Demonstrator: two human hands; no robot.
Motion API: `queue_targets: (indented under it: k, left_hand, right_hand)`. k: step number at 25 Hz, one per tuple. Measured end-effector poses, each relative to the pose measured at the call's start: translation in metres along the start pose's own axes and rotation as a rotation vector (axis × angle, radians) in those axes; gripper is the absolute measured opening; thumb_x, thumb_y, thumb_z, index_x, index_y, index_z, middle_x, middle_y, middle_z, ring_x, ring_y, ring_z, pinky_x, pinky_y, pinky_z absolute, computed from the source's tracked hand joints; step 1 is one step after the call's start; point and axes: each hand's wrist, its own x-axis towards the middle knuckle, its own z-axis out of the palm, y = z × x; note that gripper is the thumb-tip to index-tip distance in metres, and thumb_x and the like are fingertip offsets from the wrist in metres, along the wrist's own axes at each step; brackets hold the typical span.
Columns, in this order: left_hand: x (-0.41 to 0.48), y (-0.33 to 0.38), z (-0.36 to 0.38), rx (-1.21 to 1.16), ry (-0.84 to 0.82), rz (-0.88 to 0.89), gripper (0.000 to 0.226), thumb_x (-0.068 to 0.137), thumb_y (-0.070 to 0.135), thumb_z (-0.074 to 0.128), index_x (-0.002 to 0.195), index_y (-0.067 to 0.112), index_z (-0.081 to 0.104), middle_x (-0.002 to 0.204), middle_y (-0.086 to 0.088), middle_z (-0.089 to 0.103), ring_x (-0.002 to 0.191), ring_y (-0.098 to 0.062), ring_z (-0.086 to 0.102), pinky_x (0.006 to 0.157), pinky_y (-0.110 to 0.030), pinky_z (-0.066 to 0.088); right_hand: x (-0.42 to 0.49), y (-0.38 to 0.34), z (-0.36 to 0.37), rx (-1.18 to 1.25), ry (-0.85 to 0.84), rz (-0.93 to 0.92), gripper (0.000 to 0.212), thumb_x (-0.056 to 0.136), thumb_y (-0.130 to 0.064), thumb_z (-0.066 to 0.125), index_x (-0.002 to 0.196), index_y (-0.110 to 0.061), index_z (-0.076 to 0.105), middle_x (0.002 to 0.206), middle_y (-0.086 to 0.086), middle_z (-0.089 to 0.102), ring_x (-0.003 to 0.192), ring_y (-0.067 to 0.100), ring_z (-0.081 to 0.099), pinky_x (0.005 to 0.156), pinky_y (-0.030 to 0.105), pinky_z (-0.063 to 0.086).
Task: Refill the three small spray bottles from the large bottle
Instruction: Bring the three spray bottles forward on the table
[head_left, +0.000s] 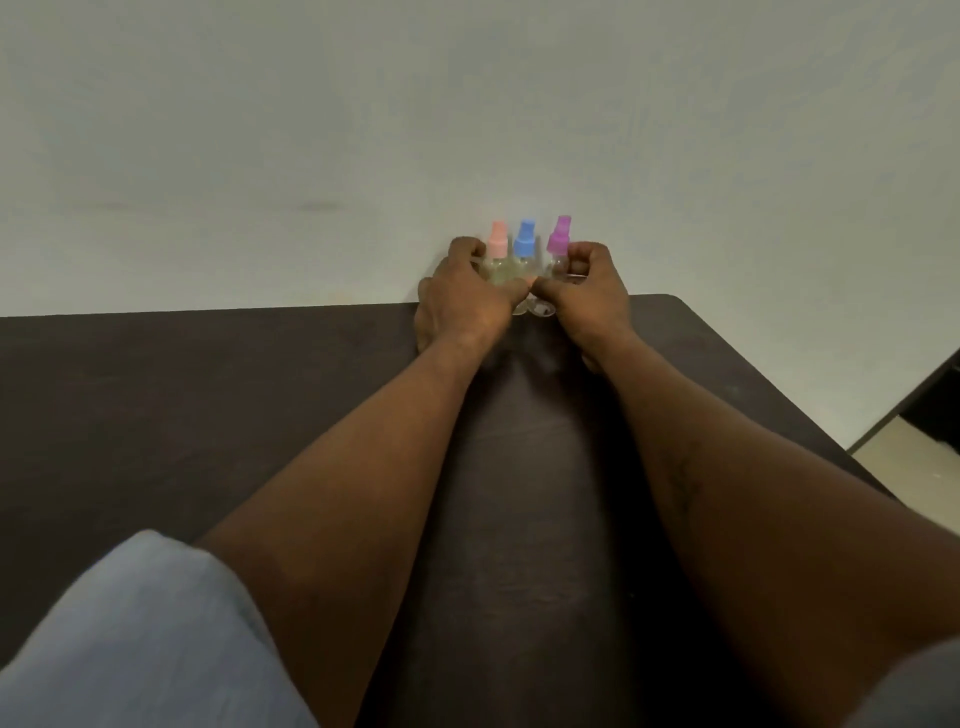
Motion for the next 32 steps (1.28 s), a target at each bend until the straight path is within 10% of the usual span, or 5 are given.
queue_targets:
  k: [14, 20, 32]
  left_hand:
    - [-0.069, -0.013, -0.06, -0.279, -0.264, -0.002, 0.027, 0.077, 0.021, 0.087, 0.095, 0.033, 0.071, 0.094, 0.01, 0.077, 0.092, -0.013, 0.073, 0.087, -0.042, 0.062]
    - [-0.184, -0.011, -0.127, -0.199, -0.275, -0.007, 0.046, 0.078, 0.022, 0.091, 0.118, 0.03, 0.071, 0.106, 0.014, 0.075, 0.096, -0.004, 0.07, 0.088, -0.027, 0.059]
    - [-0.298, -0.026, -0.19, -0.092, -0.25, 0.011, 0.05, 0.075, 0.04, 0.092, 0.119, 0.033, 0.069, 0.102, 0.017, 0.075, 0.093, -0.002, 0.07, 0.09, -0.037, 0.06]
  right_hand:
    - [-0.098, -0.02, -0.027, 0.04, -0.311, -0.017, 0.034, 0.092, -0.023, 0.081, 0.121, -0.029, 0.064, 0.117, -0.005, 0.075, 0.11, 0.014, 0.073, 0.102, 0.046, 0.059]
    - [-0.226, -0.061, -0.058, 0.004, -0.374, 0.025, 0.038, 0.096, -0.022, 0.076, 0.115, -0.05, 0.058, 0.119, -0.015, 0.074, 0.111, 0.005, 0.071, 0.105, 0.037, 0.056]
    - [-0.344, -0.082, -0.077, -0.115, -0.397, -0.015, 0.051, 0.095, -0.024, 0.077, 0.141, -0.029, 0.054, 0.121, -0.018, 0.069, 0.114, 0.004, 0.066, 0.105, 0.034, 0.053]
